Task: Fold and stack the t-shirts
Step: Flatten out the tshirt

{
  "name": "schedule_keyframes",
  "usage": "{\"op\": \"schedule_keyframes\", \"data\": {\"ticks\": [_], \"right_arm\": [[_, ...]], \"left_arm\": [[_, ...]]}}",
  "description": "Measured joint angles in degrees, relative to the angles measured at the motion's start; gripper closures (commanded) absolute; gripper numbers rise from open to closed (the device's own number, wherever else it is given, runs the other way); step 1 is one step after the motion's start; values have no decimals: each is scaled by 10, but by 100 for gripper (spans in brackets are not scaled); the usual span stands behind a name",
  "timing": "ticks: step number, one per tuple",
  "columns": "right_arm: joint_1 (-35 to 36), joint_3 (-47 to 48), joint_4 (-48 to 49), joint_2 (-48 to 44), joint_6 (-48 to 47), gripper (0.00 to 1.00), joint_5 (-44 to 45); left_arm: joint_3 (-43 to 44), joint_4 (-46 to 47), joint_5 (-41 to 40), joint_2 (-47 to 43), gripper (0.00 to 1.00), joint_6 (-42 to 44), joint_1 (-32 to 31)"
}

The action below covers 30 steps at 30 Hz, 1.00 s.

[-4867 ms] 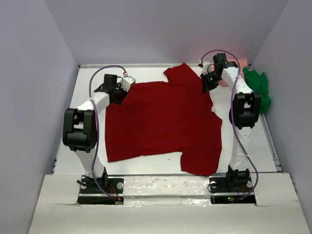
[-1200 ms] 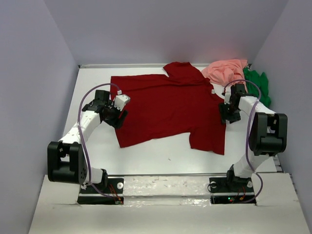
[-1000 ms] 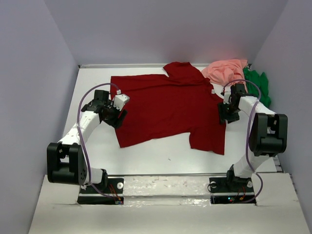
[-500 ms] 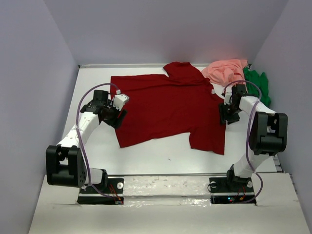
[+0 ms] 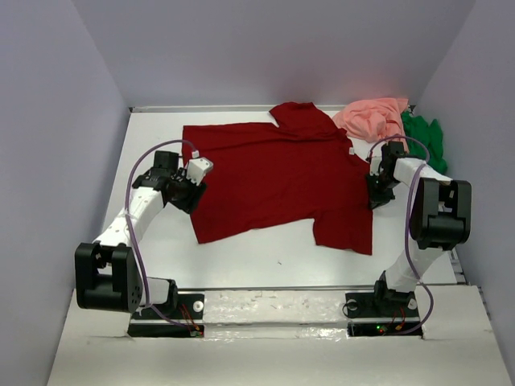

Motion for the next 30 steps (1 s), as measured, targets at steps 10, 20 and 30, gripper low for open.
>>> {"op": "schedule_keyframes", "data": {"ticks": [10, 20, 30], "right_arm": [[0, 0, -2, 0, 0, 100, -11], [0, 0, -2, 1, 0, 100, -17], [0, 7, -8, 7, 2, 100, -17]], "left_arm": [[-5, -37, 1, -30, 38, 40, 0], [-55, -135, -7, -119, 34, 187, -4], [-109, -173, -21, -154, 34, 241, -88]]}}
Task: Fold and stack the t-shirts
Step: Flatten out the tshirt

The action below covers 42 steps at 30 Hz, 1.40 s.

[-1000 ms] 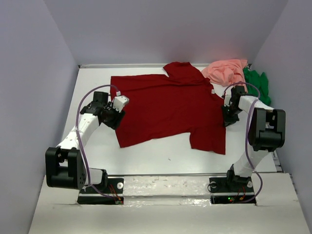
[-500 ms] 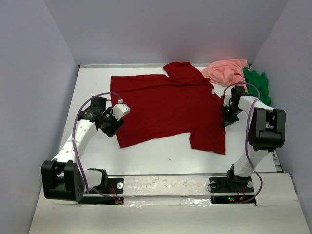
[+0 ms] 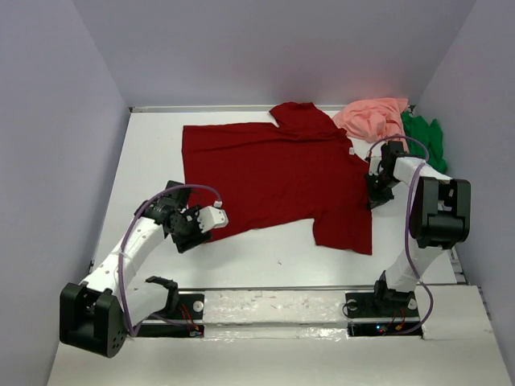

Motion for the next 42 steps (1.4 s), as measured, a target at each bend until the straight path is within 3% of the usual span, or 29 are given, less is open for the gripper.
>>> {"op": "schedule_keyframes", "data": {"ticks": [9, 14, 27, 42], "right_arm": [[0, 1, -1, 1, 0, 100, 0], [0, 2, -2, 3, 0, 100, 1], [0, 3, -2, 3, 0, 100, 1], [0, 3, -2, 4, 0, 100, 1]], "left_arm": [[-7, 20, 14, 29, 35, -17, -112], [-24, 62, -27, 70, 36, -40, -149], [-66, 155, -146, 112, 41, -78, -160], [-66, 188, -156, 114, 44, -85, -161]]}}
